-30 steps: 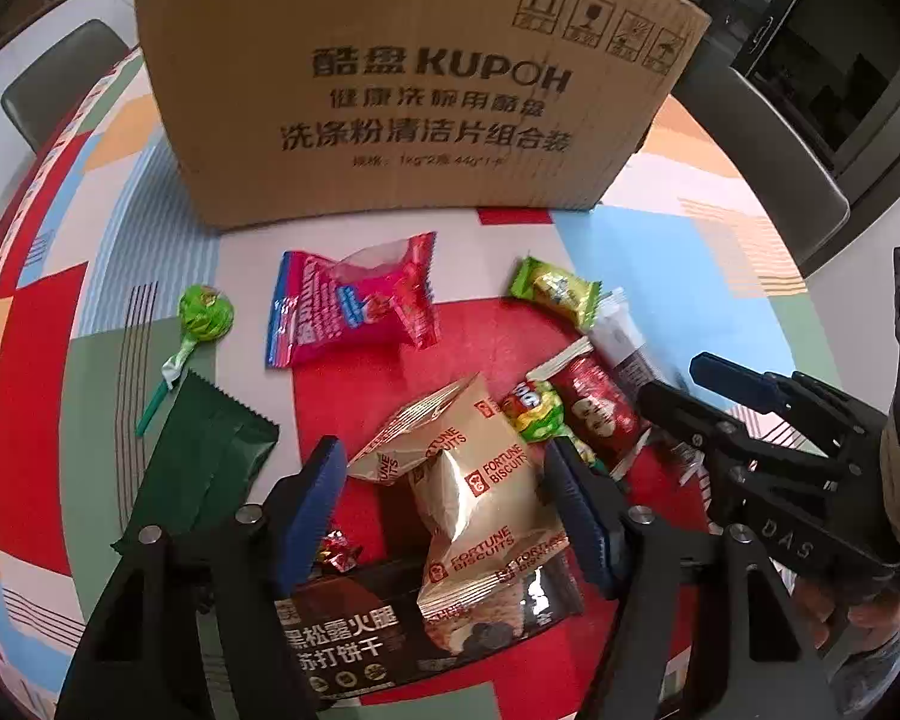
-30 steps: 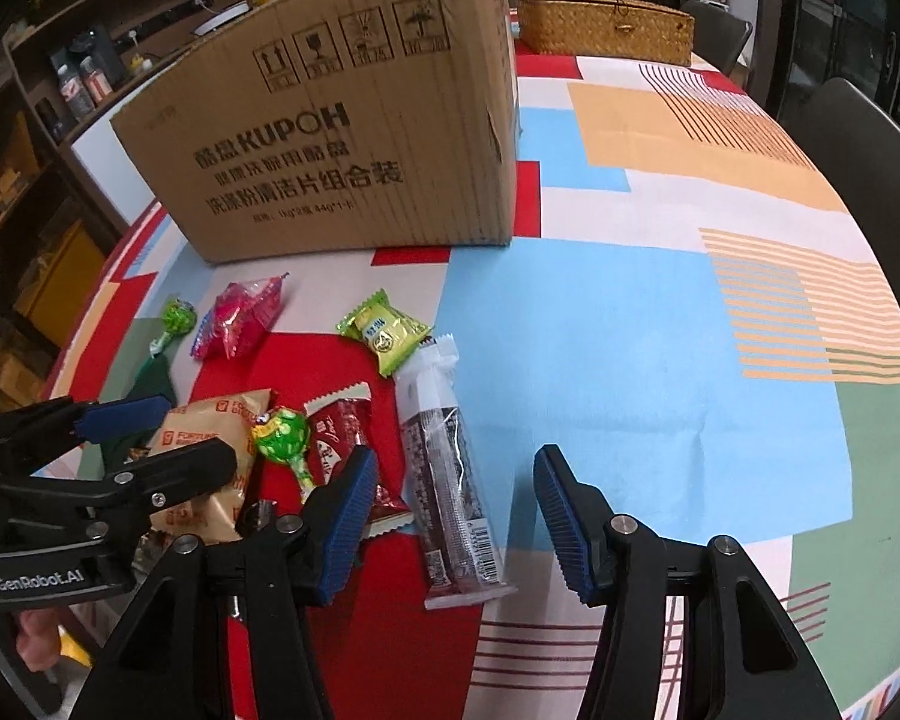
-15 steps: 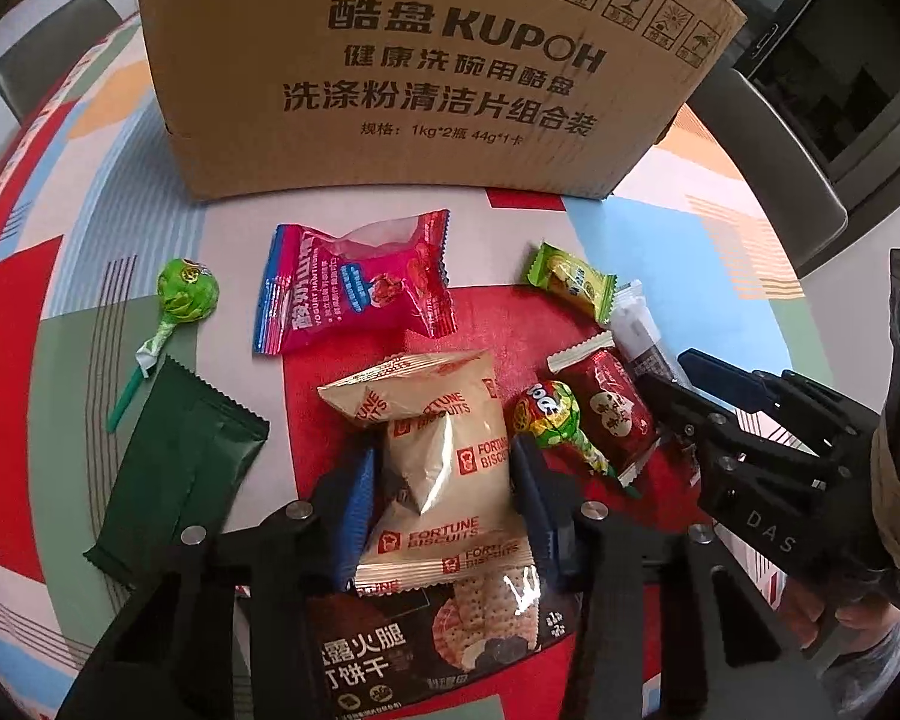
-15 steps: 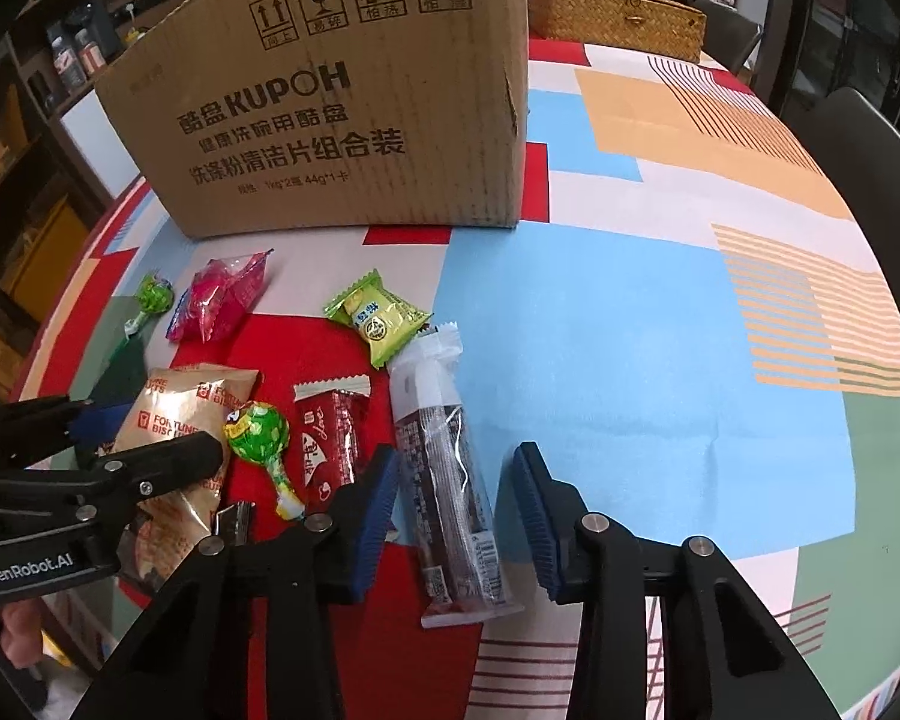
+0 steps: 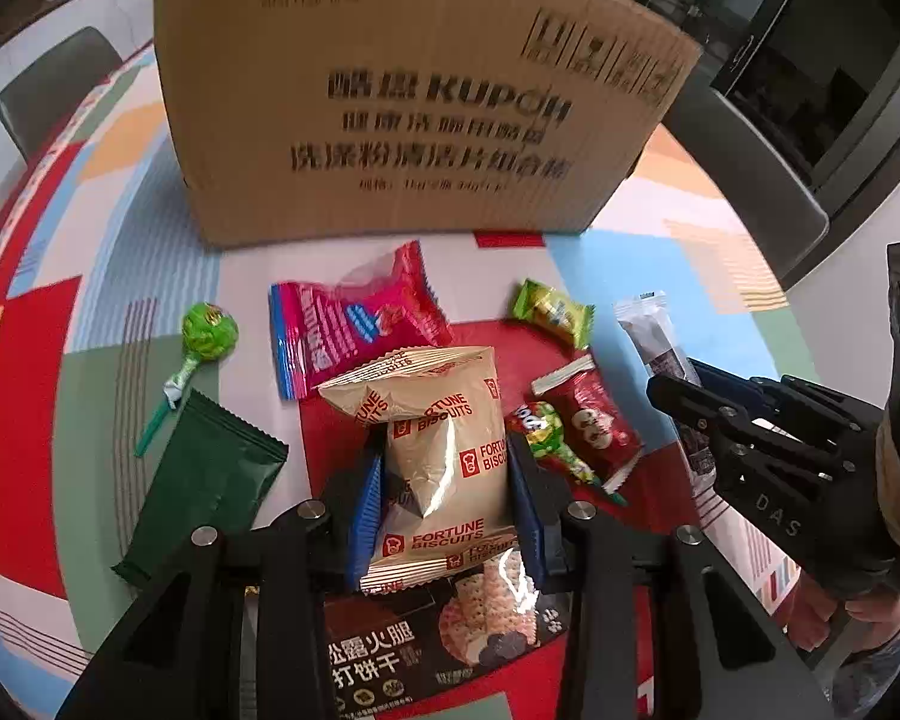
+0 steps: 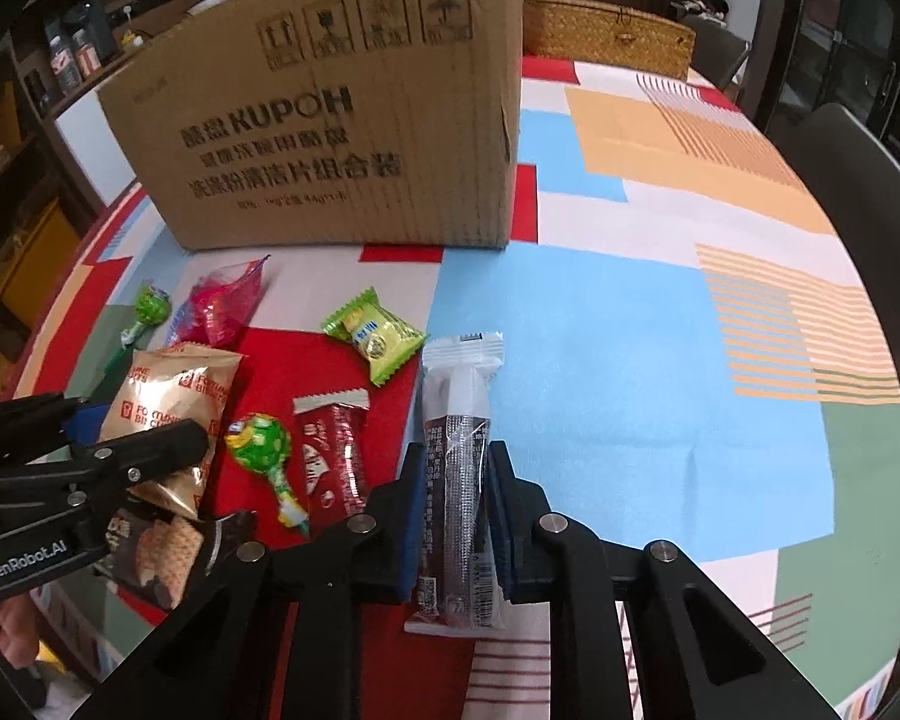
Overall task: Organize snacks
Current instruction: 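Carry both snacks over the box and open both tools to release them inside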
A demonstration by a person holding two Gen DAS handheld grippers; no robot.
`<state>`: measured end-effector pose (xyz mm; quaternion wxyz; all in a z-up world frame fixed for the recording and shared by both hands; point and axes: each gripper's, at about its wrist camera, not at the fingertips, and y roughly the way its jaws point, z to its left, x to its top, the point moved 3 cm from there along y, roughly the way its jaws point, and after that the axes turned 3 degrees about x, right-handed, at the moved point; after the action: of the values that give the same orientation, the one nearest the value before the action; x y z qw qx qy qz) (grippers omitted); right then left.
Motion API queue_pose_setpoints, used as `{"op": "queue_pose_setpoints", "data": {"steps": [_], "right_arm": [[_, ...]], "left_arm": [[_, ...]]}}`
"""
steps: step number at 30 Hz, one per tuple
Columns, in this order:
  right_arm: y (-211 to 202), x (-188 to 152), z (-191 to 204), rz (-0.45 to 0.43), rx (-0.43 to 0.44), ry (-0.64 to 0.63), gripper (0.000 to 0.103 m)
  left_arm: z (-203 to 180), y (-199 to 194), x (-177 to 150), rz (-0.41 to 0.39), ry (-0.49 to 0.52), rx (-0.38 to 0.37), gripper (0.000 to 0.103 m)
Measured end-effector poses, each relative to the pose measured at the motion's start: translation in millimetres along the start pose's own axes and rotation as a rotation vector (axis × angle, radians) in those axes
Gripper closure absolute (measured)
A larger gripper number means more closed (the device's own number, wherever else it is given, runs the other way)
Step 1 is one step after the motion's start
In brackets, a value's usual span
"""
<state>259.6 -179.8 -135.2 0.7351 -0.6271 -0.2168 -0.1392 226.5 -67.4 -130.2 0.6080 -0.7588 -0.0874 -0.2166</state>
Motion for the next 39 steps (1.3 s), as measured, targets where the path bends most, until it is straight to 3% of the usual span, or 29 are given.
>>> {"op": "queue_pose_setpoints", "data": {"steps": [15,28,39], "right_arm": [[-70.9,26.0,26.8,-0.174,0.041,-0.029,0.083],[-108.9,67.1,53.2,-0.331,0.07,-0.095,0.083],[-125.1,116.7,62.9,-0.446,0.104,-0.104,0.083]], "left_arm": [[-9.8,-70.7,20.0,-0.202,0.055,-0.023,0.065],[3.4,-133.7,57.1,-0.412,0.087,0.043,0.065],[12.8,-158.5,105.4,-0.527,0.112,0.102,0.065]]}}
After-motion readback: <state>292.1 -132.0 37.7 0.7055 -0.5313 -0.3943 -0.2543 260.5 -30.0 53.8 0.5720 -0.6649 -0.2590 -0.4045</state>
